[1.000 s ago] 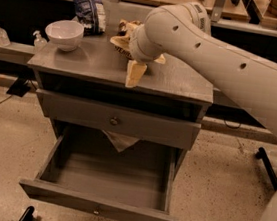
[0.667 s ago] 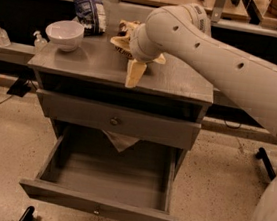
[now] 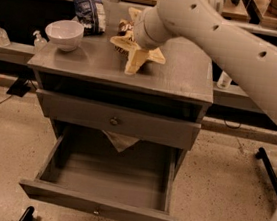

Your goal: Place brown chip bag into middle drawer

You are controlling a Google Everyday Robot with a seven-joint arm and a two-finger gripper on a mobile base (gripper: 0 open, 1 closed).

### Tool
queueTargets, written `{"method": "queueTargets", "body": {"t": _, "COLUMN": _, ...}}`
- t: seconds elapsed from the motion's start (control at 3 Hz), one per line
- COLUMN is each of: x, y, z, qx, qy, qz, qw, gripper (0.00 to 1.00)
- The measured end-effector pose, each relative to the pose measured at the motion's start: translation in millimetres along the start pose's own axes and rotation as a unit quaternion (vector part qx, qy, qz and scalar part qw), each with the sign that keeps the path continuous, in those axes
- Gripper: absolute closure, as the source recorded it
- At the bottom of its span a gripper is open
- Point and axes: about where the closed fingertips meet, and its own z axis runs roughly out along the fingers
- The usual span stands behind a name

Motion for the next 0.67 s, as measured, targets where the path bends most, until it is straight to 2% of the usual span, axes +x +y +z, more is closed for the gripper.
{"method": "queueTargets", "body": {"t": 0.33, "x": -29.0, "y": -15.5, "z": -29.9, "qx": -0.014, "qy": -0.03, "qz": 0.004, "qw": 0.9994, "gripper": 0.0}}
{"method": "queueTargets", "body": {"t": 0.67, "x": -35.2, "y": -18.0, "z": -33.4, "qx": -0.041, "qy": -0.018, "qz": 0.014, "qw": 0.9989, "gripper": 0.0}}
